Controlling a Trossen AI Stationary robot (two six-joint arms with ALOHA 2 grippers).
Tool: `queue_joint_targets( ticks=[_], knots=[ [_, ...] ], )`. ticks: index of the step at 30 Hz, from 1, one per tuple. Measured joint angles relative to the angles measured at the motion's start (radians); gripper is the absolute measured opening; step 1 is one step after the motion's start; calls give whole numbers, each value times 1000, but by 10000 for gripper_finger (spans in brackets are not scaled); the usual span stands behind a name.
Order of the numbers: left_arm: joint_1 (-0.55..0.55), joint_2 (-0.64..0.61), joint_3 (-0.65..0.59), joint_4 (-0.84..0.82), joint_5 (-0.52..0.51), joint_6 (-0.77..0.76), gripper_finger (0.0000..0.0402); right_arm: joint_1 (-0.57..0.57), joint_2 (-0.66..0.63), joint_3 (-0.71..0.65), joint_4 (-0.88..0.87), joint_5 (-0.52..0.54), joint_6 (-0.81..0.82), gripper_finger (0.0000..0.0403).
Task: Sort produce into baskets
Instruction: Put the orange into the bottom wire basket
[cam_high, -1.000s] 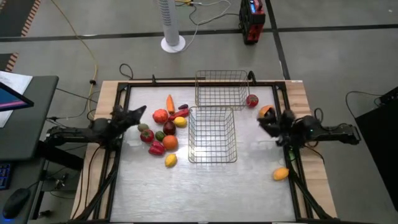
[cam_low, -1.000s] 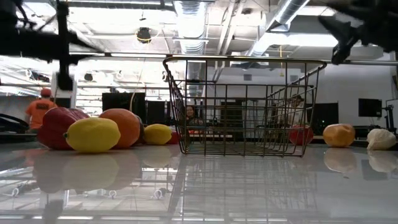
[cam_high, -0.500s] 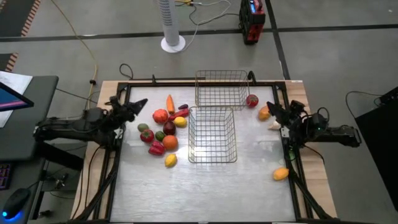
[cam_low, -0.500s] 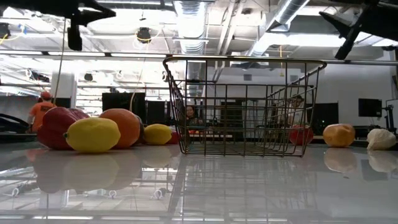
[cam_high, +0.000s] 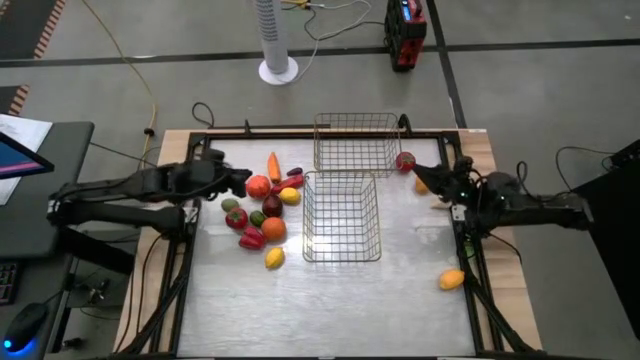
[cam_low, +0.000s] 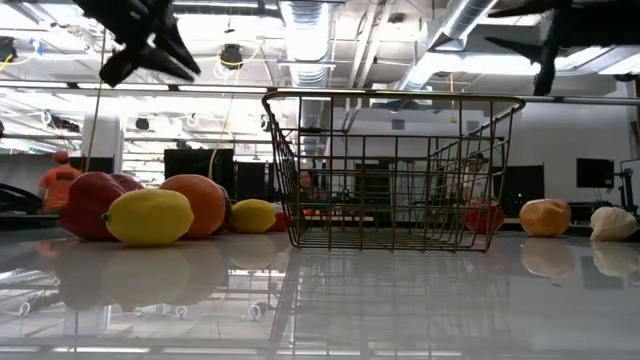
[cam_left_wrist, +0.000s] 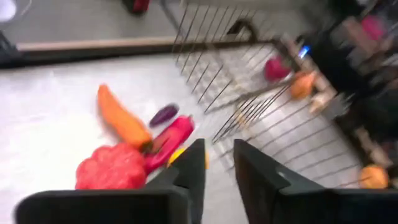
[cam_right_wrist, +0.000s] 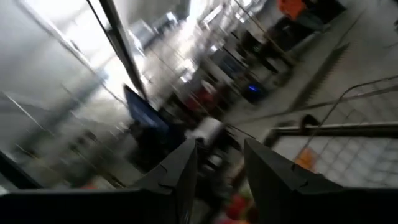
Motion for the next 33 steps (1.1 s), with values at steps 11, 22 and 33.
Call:
queue_joint_targets(
  ticks=[11, 22, 33],
  knots=[
    [245, 216, 10, -95, 510, 185, 212, 0, 271, 373, -338, -37, -303, 215],
    [129, 240, 10, -232, 576, 294, 246, -7, 442, 516, -542, -64, -354, 265],
    [-93, 334, 36, -132, 503, 284, 246, -7, 510, 519, -541, -80, -393, 265]
  ],
)
